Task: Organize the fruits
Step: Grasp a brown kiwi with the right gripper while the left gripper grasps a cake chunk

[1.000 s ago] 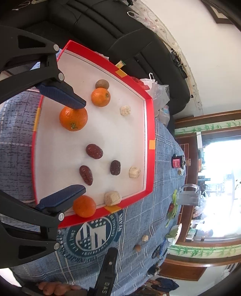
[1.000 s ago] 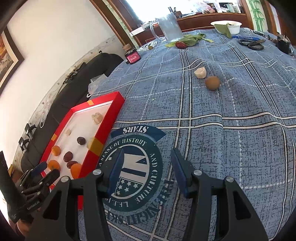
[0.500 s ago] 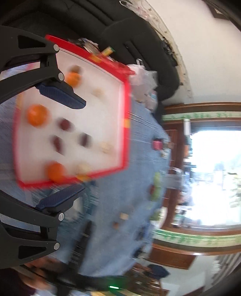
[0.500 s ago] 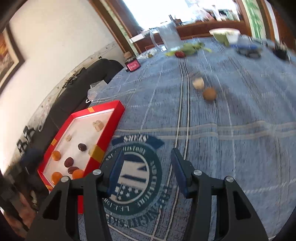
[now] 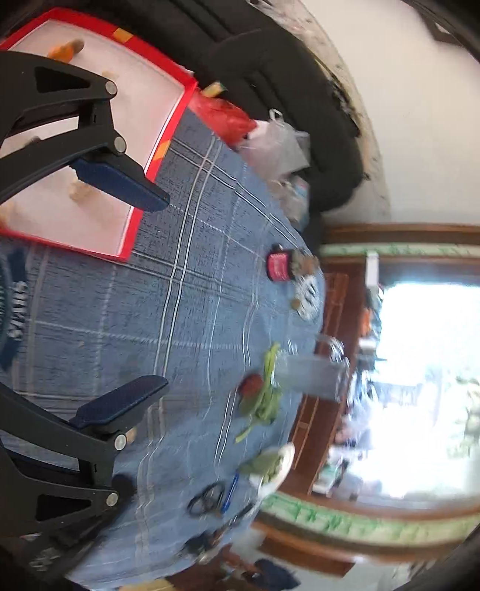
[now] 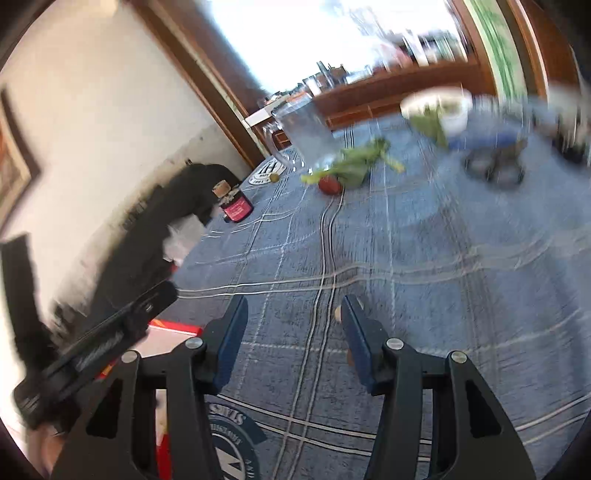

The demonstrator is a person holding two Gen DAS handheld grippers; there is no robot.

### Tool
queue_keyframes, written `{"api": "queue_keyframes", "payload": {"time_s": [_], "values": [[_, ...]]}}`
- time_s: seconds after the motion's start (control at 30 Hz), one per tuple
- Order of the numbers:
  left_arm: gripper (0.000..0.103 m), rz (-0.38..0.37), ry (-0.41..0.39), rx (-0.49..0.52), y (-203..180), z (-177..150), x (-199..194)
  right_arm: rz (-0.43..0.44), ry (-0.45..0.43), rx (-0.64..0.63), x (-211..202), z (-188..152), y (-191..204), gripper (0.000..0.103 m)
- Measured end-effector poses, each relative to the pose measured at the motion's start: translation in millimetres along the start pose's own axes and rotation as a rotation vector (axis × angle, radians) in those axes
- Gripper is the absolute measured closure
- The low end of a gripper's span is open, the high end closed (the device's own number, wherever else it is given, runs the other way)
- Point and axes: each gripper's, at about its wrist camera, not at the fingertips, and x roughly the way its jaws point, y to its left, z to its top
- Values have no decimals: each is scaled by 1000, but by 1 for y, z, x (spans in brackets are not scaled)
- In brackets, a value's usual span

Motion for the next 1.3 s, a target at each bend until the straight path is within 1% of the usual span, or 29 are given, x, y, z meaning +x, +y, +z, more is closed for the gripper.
{"api": "queue_keyframes", "payload": {"time_s": [0.03,0.07,0.1,0.13,0.17,0.2,0.23,0.27,0.3,0.37,0.43,0.5,0.57,0.63,0.7,0.77,0.83,0.93,1.0,1.07,1.13,1.2,1.3], "values": [[12,9,-6,-3,1,-2,2,-30,50,22,5,1,-6,49],[13,31,-18,0,2,-5,4,-33,59,4,5,2,-8,50],[13,61,-21,6,1,-7,7,-32,45,-51,1,1,-7,50],[13,75,-19,19,0,-10,9,-54,60,-68,2,1,-8,50],[13,75,-20,33,-2,-11,10,-72,82,-54,6,0,-11,50],[13,90,-20,52,-4,-15,11,-70,115,-27,12,-1,-16,52],[13,104,-18,59,-4,-16,10,-78,151,-32,20,-3,-16,53],[13,105,-19,62,-5,-17,9,-97,164,-45,24,-5,-15,59],[13,93,-23,65,-6,-18,8,-133,171,-74,29,-7,-13,62],[13,83,-35,92,-8,-21,3,-180,191,-118,38,-12,-9,66],[13,103,-35,112,-8,-23,3,-194,212,-135,44,-16,-8,70],[13,79,-25,108,-8,-26,3,-237,215,-151,48,-18,-11,75],[13,48,-2,113,-11,-27,6,-253,209,-167,50,-19,-11,75],[13,32,16,124,-15,-28,8,-248,204,-156,49,-19,-14,75],[12,18,24,138,-22,-27,10,-264,184,-142,43,-16,-18,75],[12,7,25,153,-29,-27,11,-261,141,-96,31,-8,-26,75],[13,-1,31,177,-41,-27,14,-254,82,-6,14,2,-43,75],[13,-13,47,228,-63,-31,23,-290,40,71,2,9,-63,76],[13,-14,57,273,-78,-36,28,-300,30,115,-2,10,-72,76],[13,-32,46,309,-92,-40,30,-299,29,131,-3,11,-75,76],[13,-15,26,341,-103,-42,33,-292,34,141,-2,11,-77,76],[13,-23,27,353,-110,-42,37,-288,38,152,-3,10,-76,75],[13,-17,44,343,-114,-44,46,-281,38,169,-2,10,-77,75]]}}
